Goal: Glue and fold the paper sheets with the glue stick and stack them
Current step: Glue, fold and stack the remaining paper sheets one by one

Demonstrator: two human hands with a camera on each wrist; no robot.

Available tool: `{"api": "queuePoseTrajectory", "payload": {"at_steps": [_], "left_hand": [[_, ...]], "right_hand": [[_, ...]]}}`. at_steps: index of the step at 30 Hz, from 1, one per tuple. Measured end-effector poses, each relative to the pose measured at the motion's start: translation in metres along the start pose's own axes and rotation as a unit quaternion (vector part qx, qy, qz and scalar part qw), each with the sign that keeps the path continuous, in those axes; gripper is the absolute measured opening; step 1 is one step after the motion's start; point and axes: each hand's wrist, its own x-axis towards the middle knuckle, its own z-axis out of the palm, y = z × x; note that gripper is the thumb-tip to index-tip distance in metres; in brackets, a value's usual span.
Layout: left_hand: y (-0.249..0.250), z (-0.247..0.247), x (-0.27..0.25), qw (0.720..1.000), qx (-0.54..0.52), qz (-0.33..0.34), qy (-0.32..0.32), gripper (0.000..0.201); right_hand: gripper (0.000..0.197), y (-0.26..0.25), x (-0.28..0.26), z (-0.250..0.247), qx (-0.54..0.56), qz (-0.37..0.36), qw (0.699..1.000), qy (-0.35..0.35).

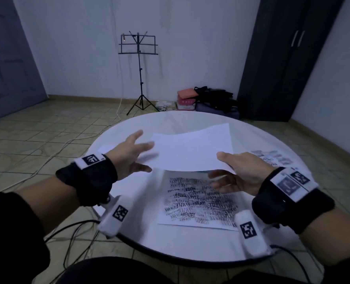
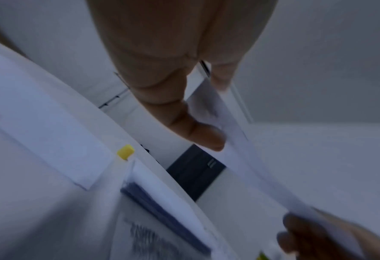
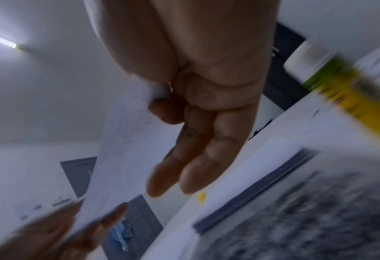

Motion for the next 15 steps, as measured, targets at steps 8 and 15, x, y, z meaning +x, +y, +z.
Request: {"api": "queuePoseTrajectory", "payload": {"at_steps": [8,15], "left_hand": [[-0.035,0.022,-0.009,0.898,0.42,-0.022,-0.127,0.027],[-0.056,0.036,-0.004,0.829,0.535,-0.052,-0.157,0.02]], "right_hand": [[0.02,0.037,-0.021,-0.038,-0.197,0.086,0.976,0.019],[0.038,0.05,-0.014,-0.034,-0.442,0.114,0.888,0.062]]}}
